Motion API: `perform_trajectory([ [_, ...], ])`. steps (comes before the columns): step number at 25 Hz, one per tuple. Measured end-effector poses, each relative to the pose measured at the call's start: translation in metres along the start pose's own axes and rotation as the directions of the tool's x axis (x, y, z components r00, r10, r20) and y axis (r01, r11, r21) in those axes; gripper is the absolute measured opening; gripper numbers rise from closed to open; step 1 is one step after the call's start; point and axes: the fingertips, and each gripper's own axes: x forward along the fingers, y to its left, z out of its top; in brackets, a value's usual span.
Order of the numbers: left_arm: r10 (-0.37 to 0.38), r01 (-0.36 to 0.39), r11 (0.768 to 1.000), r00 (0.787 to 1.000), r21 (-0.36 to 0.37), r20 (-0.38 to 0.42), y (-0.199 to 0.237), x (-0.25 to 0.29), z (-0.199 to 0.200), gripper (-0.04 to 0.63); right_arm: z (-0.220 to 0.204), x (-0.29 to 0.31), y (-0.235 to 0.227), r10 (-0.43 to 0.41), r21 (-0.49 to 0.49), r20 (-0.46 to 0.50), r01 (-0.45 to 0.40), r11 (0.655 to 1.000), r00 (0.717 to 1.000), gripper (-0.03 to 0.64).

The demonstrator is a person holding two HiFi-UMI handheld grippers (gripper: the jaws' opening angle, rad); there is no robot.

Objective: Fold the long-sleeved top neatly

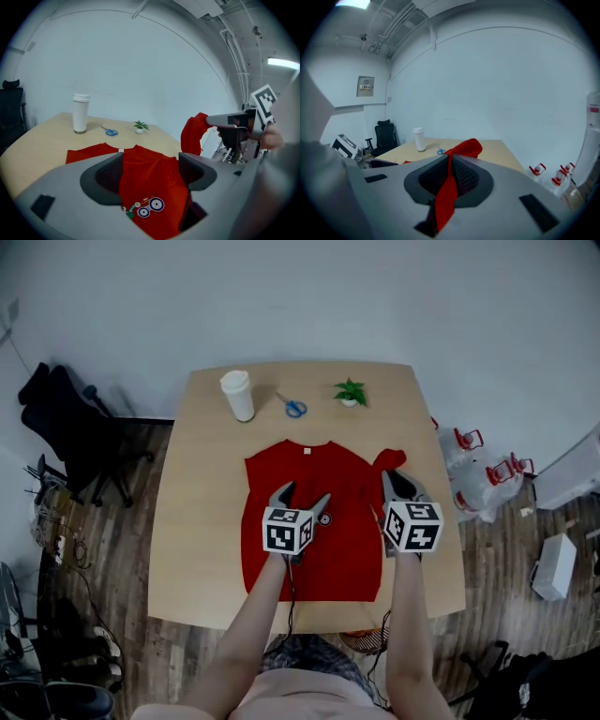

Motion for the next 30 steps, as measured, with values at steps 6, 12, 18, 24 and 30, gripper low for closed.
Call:
perform_trajectory([
  [6, 0.072, -0.072, 0.996, 0.997, -0.054, 0.000, 0.050, -0.022, -0.008, 0.360, -0.003, 0.049, 0.071, 0.155, -0.086, -0.045, -0.158, 0.984, 0.987, 0.035],
  [12, 0.113, -0.114, 0.990, 0.994, -0.078, -0.010, 0.092, -0.041, -0.019, 0.360, -0.019, 0.090, 0.142, 0.288, -0.155, -0.104, -0.301, 0.941, 0.952, 0.035],
  [18, 0.159, -0.160, 0.980, 0.987, -0.115, -0.020, 0.129, -0.058, -0.033, 0.360, -0.042, 0.122, 0.200, 0.384, -0.190, -0.169, -0.412, 0.891, 0.908, 0.035],
  [24, 0.190, -0.194, 0.971, 0.981, -0.141, -0.041, 0.159, -0.074, -0.052, 0.360, -0.088, 0.150, 0.243, 0.440, -0.211, -0.286, -0.504, 0.838, 0.851, 0.037],
  [30, 0.215, -0.223, 0.961, 0.975, -0.163, -0.061, 0.175, -0.085, -0.067, 0.360, -0.127, 0.176, 0.258, 0.420, -0.230, -0.381, -0.525, 0.819, 0.823, 0.041],
])
